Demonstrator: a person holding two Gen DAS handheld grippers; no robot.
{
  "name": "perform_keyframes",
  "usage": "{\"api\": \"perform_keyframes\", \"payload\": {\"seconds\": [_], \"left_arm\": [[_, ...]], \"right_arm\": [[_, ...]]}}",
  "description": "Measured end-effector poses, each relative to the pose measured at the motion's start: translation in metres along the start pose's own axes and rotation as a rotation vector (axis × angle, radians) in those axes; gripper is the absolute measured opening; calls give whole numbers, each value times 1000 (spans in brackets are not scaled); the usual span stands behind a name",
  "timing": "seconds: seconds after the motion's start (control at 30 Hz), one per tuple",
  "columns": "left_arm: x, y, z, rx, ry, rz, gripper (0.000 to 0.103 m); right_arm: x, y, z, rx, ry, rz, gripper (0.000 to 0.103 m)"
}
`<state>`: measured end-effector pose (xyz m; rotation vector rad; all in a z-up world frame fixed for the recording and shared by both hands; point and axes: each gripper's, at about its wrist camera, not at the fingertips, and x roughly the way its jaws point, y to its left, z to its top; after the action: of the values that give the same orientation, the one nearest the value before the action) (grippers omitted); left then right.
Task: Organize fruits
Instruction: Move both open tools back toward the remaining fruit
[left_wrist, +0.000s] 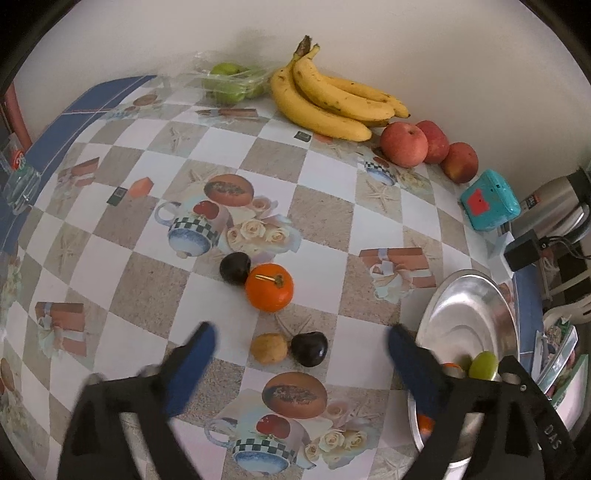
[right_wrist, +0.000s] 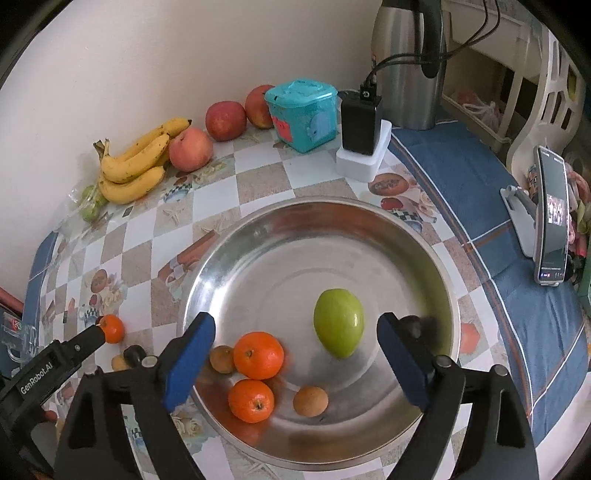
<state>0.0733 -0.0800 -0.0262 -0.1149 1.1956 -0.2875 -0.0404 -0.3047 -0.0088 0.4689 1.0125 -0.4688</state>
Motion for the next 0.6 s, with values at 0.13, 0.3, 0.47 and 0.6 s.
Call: {"api": "perform_keyframes", "payload": {"seconds": [0.13,0.3,0.47,0.6], "left_arm": [[1,5,1,-16,7,-23,103],[2,12,2,-46,6,-16,103],[0,20,4,-53,-12,9,103],[-1,32,7,-71,-22,16,103]], "right_arm": [[-2,2,0,-14,-23,-2,90],[-2,6,0,-35,-41,-1,90],[-2,8,-1,-40,-50,6,90],[0,10,-2,-40,-48,19,90]]}}
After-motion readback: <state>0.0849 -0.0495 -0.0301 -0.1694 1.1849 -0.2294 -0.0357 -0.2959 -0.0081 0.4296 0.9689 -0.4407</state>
